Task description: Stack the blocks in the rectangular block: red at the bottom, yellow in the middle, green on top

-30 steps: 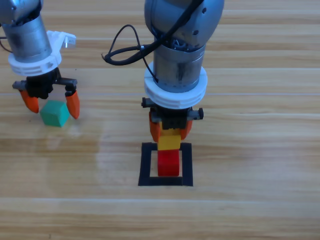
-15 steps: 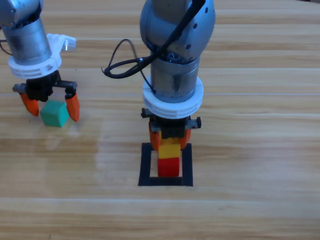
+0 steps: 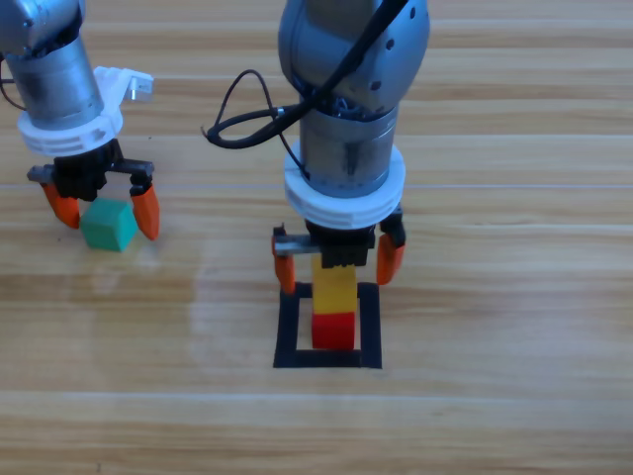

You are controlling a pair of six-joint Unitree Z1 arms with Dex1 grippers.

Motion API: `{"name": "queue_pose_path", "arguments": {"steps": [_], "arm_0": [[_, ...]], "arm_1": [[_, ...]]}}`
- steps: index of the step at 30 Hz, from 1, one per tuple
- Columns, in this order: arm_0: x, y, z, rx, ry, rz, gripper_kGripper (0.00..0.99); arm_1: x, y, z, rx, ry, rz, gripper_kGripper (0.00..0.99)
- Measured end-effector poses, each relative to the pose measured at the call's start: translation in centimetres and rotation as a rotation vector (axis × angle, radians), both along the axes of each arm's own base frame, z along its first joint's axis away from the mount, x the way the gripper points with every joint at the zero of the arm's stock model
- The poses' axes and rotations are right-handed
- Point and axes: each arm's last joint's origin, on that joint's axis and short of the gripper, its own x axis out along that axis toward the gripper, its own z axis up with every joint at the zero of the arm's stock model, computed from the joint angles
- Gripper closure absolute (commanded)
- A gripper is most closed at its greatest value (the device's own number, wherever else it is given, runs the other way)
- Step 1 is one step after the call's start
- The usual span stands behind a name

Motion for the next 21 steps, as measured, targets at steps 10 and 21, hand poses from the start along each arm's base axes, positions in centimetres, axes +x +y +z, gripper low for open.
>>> {"name": "queue_pose_path", "arguments": {"steps": [10, 21], "arm_0": [[-0.2, 0.1, -0.6, 0.001, 0.005, 0.0, 0.005], [-0.2, 0.4, -2.0, 0.048, -0.036, 0.02, 0.031]], "arm_1": [[-4.4, -5.0, 15.7, 0.116, -0.401, 0.032, 0.001], [-11.8, -18.7, 13.4, 0.555, -0.619, 0.496, 0.005]]}}
